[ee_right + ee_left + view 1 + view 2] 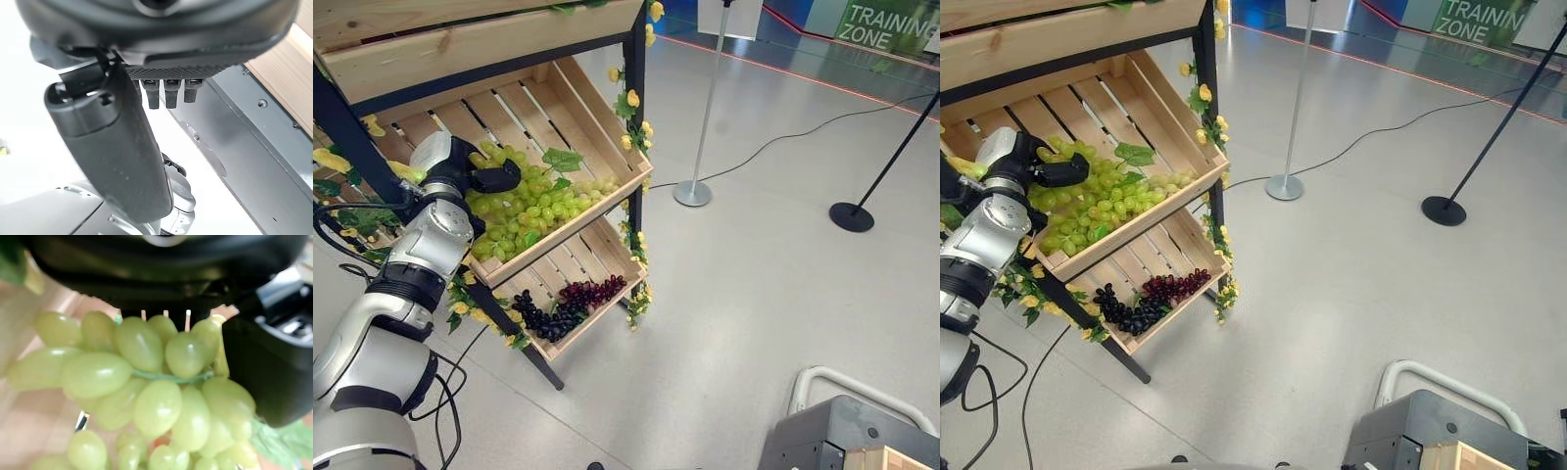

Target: Pick up the fruits from the basket on one side to the basket on the other side

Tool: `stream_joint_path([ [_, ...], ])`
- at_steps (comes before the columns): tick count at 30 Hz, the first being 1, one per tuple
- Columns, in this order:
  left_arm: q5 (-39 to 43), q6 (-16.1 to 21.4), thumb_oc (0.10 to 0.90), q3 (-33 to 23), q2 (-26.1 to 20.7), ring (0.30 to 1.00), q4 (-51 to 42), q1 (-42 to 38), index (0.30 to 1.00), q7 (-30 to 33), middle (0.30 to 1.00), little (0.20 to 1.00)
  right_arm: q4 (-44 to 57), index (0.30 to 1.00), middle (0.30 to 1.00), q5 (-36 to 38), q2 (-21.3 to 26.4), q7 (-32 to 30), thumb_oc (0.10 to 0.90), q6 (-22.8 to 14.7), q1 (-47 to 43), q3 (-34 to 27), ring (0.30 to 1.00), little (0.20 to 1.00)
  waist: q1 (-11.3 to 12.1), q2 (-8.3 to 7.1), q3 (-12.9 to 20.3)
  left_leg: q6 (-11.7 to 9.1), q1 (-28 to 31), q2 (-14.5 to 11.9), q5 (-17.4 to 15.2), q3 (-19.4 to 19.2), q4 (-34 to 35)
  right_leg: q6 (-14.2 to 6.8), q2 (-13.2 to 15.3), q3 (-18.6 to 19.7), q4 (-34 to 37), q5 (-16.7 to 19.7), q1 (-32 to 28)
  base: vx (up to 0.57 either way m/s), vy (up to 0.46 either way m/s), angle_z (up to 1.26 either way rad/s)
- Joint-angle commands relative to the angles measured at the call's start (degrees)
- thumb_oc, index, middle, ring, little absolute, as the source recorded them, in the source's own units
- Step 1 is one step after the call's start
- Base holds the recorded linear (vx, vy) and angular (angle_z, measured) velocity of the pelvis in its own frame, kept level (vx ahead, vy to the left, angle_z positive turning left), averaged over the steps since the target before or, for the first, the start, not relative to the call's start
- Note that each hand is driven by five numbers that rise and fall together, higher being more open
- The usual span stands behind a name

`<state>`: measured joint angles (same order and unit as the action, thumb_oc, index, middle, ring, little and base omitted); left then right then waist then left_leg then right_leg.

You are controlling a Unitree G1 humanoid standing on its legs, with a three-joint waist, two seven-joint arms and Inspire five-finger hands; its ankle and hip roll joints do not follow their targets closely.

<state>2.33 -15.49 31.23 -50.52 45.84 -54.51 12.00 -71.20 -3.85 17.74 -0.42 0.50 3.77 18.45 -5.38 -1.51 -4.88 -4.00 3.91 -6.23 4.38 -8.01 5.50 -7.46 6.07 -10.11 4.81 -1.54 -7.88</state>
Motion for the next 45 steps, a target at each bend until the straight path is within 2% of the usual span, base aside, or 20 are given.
stream_joint_path([
  [1, -4.65, 0.33, 0.8, 0.07, -8.88, 0.9, 7.3, -14.18, 0.9, -1.67, 0.9, 0.9, -1.29, 0.9, 0.9, 1.31, 6.31, 0.8, 0.8, -1.66, -1.38, 1.15, 0.9, 0.9, 1.04, 2.68, -0.32, 0.04, 1.76, -0.03, -3.73, -0.21, -0.5, -2.1, 2.68, 1.1, 0.19, 4.05, 1.96, 0.0, 0.0, 0.0],
  [8, -4.31, 1.07, 0.8, 2.76, -8.99, 0.9, 5.38, -15.88, 0.9, -2.93, 0.9, 0.9, -0.26, 0.9, 0.9, 1.53, 6.85, 2.16, 0.8, -1.67, -2.31, 1.41, 0.9, 0.9, 1.29, 2.84, -0.03, -0.12, 2.26, -0.17, -3.74, 0.26, -0.5, -1.96, 2.67, 0.82, 0.19, 3.93, 1.35, 0.0, -0.005, 0.0],
  [12, 0.97, 3.14, 0.8, 2.19, -8.4, 0.9, 3.64, -15.99, 0.9, -1.4, 0.9, 0.9, 0.9, 0.9, 0.9, 1.77, 6.51, 2.6, 0.8, -0.31, -2.94, 2.0, 0.9, 0.9, 1.48, 2.82, 0.5, -0.3, 2.7, -0.31, -3.64, 0.25, -0.5, -1.85, 2.64, 0.67, 0.19, 3.84, 0.81, 0.01, -0.039, 0.0],
  [13, 4.12, 4.72, 0.8, 1.01, -7.81, 0.9, 2.11, -15.52, 0.9, 0.39, 0.9, 0.9, 1.19, 0.9, 0.9, 1.76, 6.17, 2.49, 0.8, 0.17, -2.84, 2.12, 0.9, 0.9, 1.53, 2.71, 0.67, -0.36, 2.83, -0.39, -3.69, 0.24, -0.5, -1.76, 2.63, 0.61, 0.19, 3.76, 0.67, 0.0, -0.036, 0.0],
  [18, 11.41, 6.98, 0.8, -2.95, -6.19, 0.9, -3.18, -13.26, 0.9, 4.29, 0.9, 0.9, 0.9, 0.9, 0.9, 1.46, 5.31, 2.1, 0.8, 0.95, -2.62, 1.87, 0.9, 0.9, 1.86, 2.6, 0.91, -0.39, 3.13, -0.48, -3.77, 0.44, -0.5, -1.58, 2.62, 0.48, 0.16, 3.56, 0.26, -0.01, -0.034, 0.04],
  [20, 14.28, 8.95, 0.8, -5.45, -5.2, 0.9, -6.31, -11.22, 0.9, 6.45, 0.9, 0.9, 0.64, 0.9, 0.9, 1.25, 4.77, 1.97, 0.8, 0.99, -2.48, 1.65, 0.9, 0.9, 2.08, 2.46, 0.98, -0.39, 3.24, -0.51, -3.83, 0.6, -0.5, -1.47, 2.63, 0.39, 0.1, 3.44, 0.1, -0.01, -0.021, 0.01],
  [22, 14.97, 10.07, 0.8, -7.93, -4.21, 0.9, -9.61, -9.22, 0.9, 7.43, 0.9, 0.9, 0.45, 0.9, 0.9, 1.24, 4.36, 1.84, 0.8, 1.04, -2.35, 1.58, 0.9, 0.9, 2.28, 2.28, 1.12, -0.4, 3.28, -0.49, -3.87, 0.84, -0.5, -1.36, 2.62, 0.39, 0.06, 3.37, 0.02, -0.02, -0.04, 0.02],
  [27, 15.25, 15.59, 0.8, -12.89, -1.0, 0.9, -18.52, -3.16, 0.9, 9.81, 0.9, 0.9, -0.02, 0.9, 0.9, 1.51, 3.17, 1.57, 0.8, 0.94, -2.43, 1.6, 0.9, 0.9, 2.79, 1.83, 1.27, -0.27, 3.57, -0.43, -4.05, 1.34, -0.5, -1.13, 2.68, 0.35, -0.16, 3.28, -0.25, -0.02, -0.032, 0.01],
  [33, 19.51, 17.16, 0.8, -16.91, 5.93, 0.9, -27.81, 5.29, 0.9, 6.73, 0.9, 0.9, 0.01, 0.9, 0.9, 1.32, 2.08, 0.34, 0.8, 1.31, -3.23, 1.47, 0.9, 0.9, 3.25, 1.43, 1.32, -0.02, 4.03, -0.35, -4.26, 1.68, -0.5, -0.79, 2.7, 0.52, -0.32, 3.23, -0.65, -0.02, -0.011, 0.0],
  [45, 29.33, 22.85, 0.8, -19.15, 17.06, 0.9, -39.37, 16.27, 0.9, -3.13, 0.9, 0.9, 2.22, 0.9, 0.9, 1.38, 2.18, -2.18, 0.8, 2.62, -4.07, 0.5, 0.9, 0.9, 3.37, 0.53, 1.56, 0.04, 4.5, -0.82, -4.26, 1.15, -0.5, -0.37, 2.58, 0.88, -0.15, 4.1, -0.56, -0.03, -0.016, -0.02],
])
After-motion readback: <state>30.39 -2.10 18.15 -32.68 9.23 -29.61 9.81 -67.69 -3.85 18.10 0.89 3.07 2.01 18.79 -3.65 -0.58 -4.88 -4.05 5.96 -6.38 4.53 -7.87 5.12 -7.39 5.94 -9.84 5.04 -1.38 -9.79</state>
